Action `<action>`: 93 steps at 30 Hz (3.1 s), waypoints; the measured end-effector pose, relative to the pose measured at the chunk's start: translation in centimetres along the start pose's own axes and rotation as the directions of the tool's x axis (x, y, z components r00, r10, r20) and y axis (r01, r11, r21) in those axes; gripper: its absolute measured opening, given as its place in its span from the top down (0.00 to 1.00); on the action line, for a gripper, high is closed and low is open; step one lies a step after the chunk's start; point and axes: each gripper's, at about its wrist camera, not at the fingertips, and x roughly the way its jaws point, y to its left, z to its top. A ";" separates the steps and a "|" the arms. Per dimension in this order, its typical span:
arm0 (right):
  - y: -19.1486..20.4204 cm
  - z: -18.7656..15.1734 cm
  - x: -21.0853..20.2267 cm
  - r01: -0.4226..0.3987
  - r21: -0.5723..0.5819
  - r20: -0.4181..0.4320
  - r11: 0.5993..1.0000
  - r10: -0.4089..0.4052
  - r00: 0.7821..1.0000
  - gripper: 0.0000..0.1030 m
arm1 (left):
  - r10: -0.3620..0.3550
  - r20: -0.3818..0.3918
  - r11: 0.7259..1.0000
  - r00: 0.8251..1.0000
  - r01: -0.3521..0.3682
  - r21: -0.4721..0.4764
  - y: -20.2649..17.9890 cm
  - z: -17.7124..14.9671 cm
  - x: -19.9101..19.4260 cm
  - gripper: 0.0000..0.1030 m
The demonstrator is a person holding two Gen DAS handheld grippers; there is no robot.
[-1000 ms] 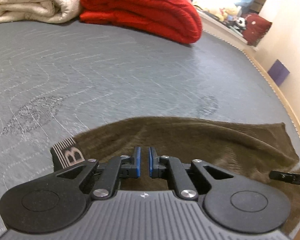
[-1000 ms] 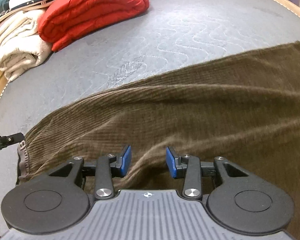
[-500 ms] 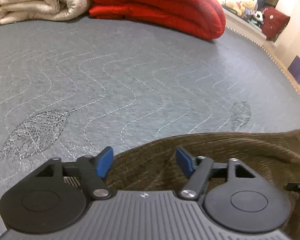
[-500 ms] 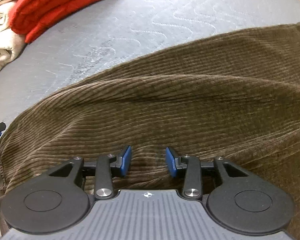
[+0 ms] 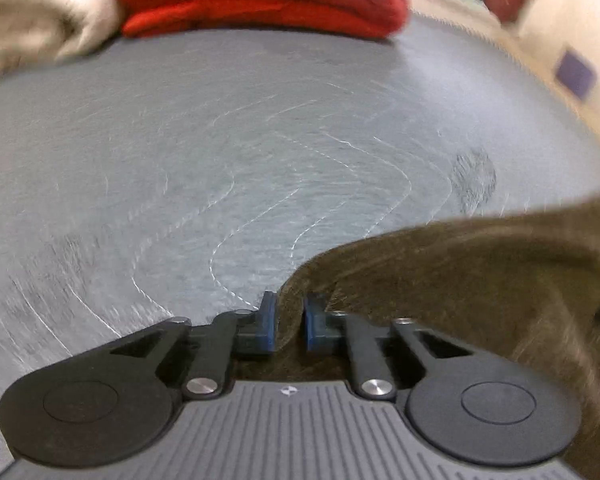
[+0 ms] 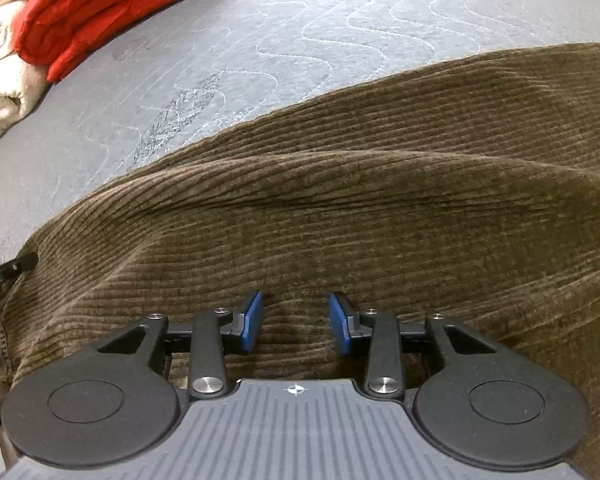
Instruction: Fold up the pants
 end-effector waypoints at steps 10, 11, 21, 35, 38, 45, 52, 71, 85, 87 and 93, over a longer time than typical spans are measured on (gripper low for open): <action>-1.3 -0.2 -2.8 -0.043 0.120 0.038 0.992 0.038 0.999 0.62 | -0.157 0.109 0.966 0.982 0.129 0.226 -3.0 -1.1 -11.9 0.91; -1.5 -0.4 -3.5 -0.054 0.135 0.058 0.989 0.047 0.997 0.62 | -0.191 0.111 0.955 0.975 0.159 0.251 -3.4 -2.0 -13.2 0.91; -4.5 -5.9 -9.5 -0.170 0.370 0.238 0.914 0.083 0.968 0.61 | -0.419 -0.191 0.756 0.888 0.457 0.468 -6.3 -15.9 -19.8 0.93; -10.9 -8.4 -10.1 -0.146 0.558 0.300 0.817 -0.034 0.953 0.60 | -0.509 0.069 0.839 0.858 0.477 0.262 -12.3 -10.7 -17.8 0.65; -13.8 -7.3 -9.8 -0.183 0.599 0.331 0.780 -0.033 0.943 0.60 | -0.464 -0.020 0.855 0.885 0.454 0.251 -16.7 -10.3 -13.2 0.66; -19.7 -4.3 -8.9 -0.239 0.659 0.404 0.713 -0.067 0.912 0.60 | -0.433 -0.152 0.867 0.888 0.457 0.198 -23.5 -10.8 -5.5 0.66; -21.9 -1.7 -5.1 -0.229 0.699 0.346 0.678 -0.041 0.937 0.60 | -0.349 -0.178 0.827 0.920 0.392 0.403 -27.4 -11.6 -4.1 0.54; -19.3 -1.7 -13.2 -0.212 0.600 0.456 0.772 -0.112 0.883 0.91 | -0.395 -0.112 0.723 0.912 0.384 0.575 -26.0 -11.4 -10.1 0.93; -25.3 -20.6 -12.4 -0.097 0.924 0.195 0.370 -0.236 0.952 0.83 | -0.545 -0.259 0.524 0.797 0.566 0.637 -25.2 -15.5 -14.8 0.70; -26.3 -20.8 -12.3 -0.143 0.930 0.232 0.338 -0.237 0.943 0.82 | -0.611 -0.181 0.567 0.770 0.586 0.580 -24.9 -13.4 -15.1 0.59; -28.4 -20.2 -14.2 -0.165 0.931 0.282 0.325 -0.356 0.891 0.71 | -0.602 -0.075 0.692 0.795 0.567 0.448 -25.6 -10.7 -12.7 0.58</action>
